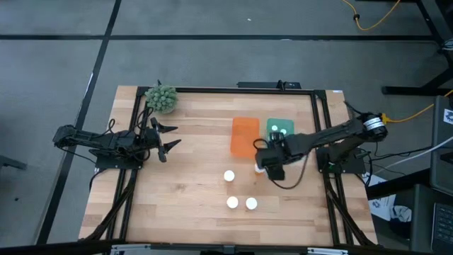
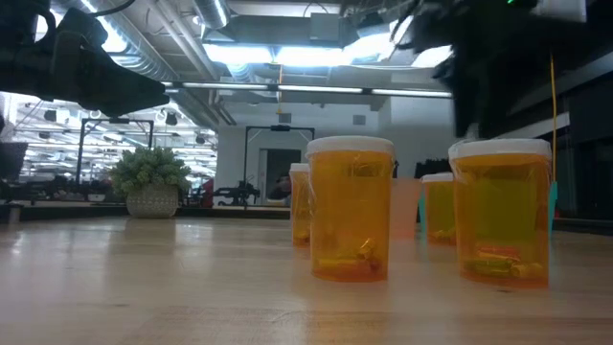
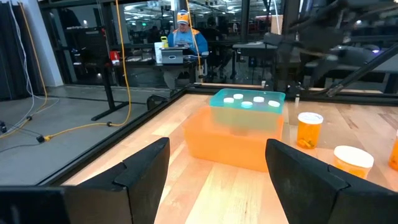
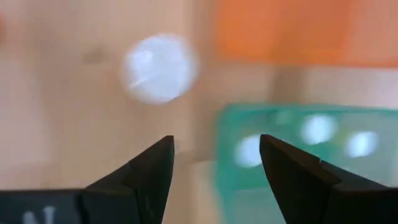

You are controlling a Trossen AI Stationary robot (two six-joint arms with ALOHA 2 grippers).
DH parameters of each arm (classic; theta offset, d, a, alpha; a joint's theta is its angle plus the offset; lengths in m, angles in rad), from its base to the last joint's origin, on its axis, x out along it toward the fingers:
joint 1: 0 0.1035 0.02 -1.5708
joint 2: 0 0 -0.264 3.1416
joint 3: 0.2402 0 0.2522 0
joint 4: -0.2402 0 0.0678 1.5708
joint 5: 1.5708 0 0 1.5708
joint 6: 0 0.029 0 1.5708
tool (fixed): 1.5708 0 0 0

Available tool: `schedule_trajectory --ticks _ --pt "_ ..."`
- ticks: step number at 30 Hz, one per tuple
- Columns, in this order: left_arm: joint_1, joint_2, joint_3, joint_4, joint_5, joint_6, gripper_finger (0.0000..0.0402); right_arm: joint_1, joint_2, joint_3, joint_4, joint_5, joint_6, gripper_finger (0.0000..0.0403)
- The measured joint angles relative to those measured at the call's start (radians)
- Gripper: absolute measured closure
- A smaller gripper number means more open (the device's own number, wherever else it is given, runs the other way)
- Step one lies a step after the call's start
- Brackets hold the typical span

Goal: Pick and place medicine bottles into bin by pill shape (circle, oval)
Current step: Put the large orange pill bottle into the orange bin

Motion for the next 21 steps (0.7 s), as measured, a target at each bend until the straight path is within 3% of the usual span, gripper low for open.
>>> schedule_trajectory --ticks 4,11,21 --pt "0.0 0.0 0.0 0.0 0.0 0.001 0.0145 0.08 -0.059 -0.038 0.006 -0.116 0.046 0.0165" --pt "0.0 0.0 0.0 0.0 0.0 -0.002 0.0145 0.171 -0.116 -0.182 0.12 -0.12 0.172 0.0165" --pt "0.0 0.0 0.0 0.0 0.001 -0.004 0.0145 0.185 -0.119 -0.333 0.35 -0.13 0.197 0.0165"
